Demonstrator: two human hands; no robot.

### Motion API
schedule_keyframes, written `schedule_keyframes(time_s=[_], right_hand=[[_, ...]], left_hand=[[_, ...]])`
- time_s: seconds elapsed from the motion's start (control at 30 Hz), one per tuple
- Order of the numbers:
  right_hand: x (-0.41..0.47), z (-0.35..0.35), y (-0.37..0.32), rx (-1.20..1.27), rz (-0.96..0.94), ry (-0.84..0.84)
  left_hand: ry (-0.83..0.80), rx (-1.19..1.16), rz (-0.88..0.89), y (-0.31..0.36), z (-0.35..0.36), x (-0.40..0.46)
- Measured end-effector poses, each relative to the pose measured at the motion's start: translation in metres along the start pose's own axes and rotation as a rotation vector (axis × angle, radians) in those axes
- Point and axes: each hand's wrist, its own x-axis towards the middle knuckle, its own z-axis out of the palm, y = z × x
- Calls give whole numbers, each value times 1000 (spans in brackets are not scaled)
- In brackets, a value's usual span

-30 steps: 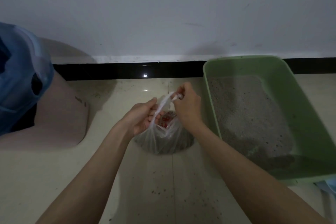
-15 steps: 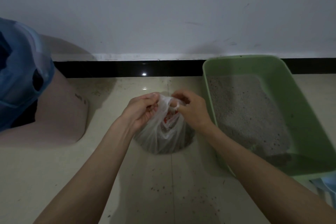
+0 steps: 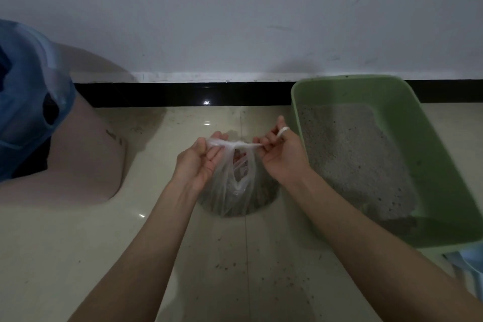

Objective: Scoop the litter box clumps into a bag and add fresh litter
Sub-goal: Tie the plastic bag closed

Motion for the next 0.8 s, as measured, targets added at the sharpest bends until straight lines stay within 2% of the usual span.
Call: schedule_keyframes(time_s=[0.07, 0.13, 0.2, 0.3, 0.47, 0.57, 0.67, 0.8], right_hand=[[0, -3, 0, -69, 45, 20], [1, -16, -1, -397, -25, 51], [3, -35, -4, -716, -116, 108], [6, -51, -13, -912, -170, 182], [2, -53, -25, -952, -164, 226], [-3, -46, -36, -893, -160, 256], [-2, -41, -51, -812, -165, 237], [-3, -52, -52, -725, -50, 304]], left_hand=[[99, -130, 19, 4, -9, 3], [183, -163, 45, 11, -25, 8], [257, -88, 46, 19, -44, 11], [305, 63, 42, 25, -69, 14], [340, 178, 39, 28, -90, 16], [267, 274, 74, 38, -79, 10], [173, 378, 181, 48, -72, 6], [217, 394, 165, 36, -86, -3]])
